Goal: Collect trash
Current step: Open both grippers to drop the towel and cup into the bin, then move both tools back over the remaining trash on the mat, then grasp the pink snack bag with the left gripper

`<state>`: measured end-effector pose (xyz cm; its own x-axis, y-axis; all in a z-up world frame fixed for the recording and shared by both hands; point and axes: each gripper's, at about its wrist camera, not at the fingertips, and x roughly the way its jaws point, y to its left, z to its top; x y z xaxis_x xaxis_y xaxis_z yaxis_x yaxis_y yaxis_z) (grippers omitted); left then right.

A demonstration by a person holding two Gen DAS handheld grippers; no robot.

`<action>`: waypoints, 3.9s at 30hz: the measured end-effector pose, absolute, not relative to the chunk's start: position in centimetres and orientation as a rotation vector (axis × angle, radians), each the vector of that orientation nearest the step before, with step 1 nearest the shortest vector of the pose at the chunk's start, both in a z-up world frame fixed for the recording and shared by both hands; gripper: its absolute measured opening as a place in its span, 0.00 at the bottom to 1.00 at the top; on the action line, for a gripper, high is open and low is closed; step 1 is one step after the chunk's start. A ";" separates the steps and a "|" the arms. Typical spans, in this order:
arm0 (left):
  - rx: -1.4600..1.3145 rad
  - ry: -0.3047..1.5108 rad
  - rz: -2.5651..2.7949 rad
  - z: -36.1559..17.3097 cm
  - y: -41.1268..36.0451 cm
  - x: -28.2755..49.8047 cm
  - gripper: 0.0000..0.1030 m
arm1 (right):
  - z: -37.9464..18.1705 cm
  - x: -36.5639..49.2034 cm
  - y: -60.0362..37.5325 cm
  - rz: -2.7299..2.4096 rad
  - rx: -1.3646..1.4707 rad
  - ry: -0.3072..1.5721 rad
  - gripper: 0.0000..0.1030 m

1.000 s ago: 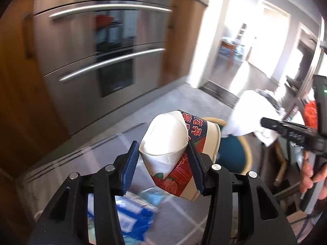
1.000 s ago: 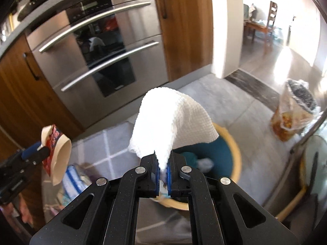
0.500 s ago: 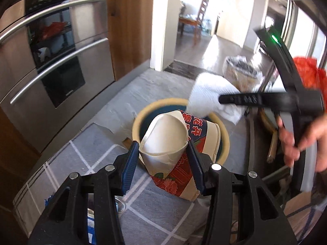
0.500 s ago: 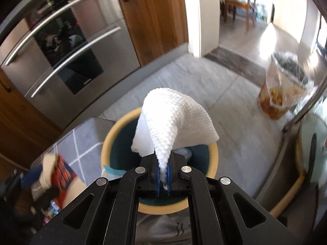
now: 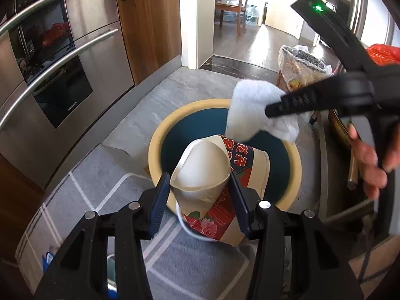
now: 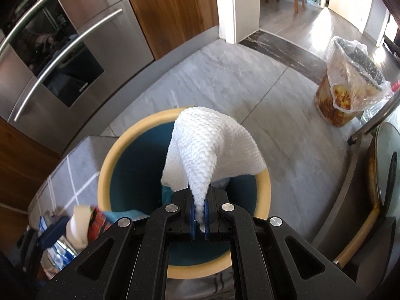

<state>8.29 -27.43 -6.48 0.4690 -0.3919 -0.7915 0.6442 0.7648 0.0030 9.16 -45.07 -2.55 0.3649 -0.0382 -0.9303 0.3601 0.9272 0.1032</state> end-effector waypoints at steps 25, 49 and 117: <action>0.265 0.877 -0.602 -7.5 -27.5 10.0 0.63 | -2.4 9.3 -45.0 -0.227 0.335 1.173 0.40; 0.224 0.868 -0.524 -4.6 -21.2 9.2 0.76 | 1.2 10.3 -40.6 -0.150 0.260 1.076 0.84; 0.012 1.207 0.091 -11.7 9.2 -0.2 0.05 | -5.2 9.7 -10.8 0.363 -0.240 1.230 0.93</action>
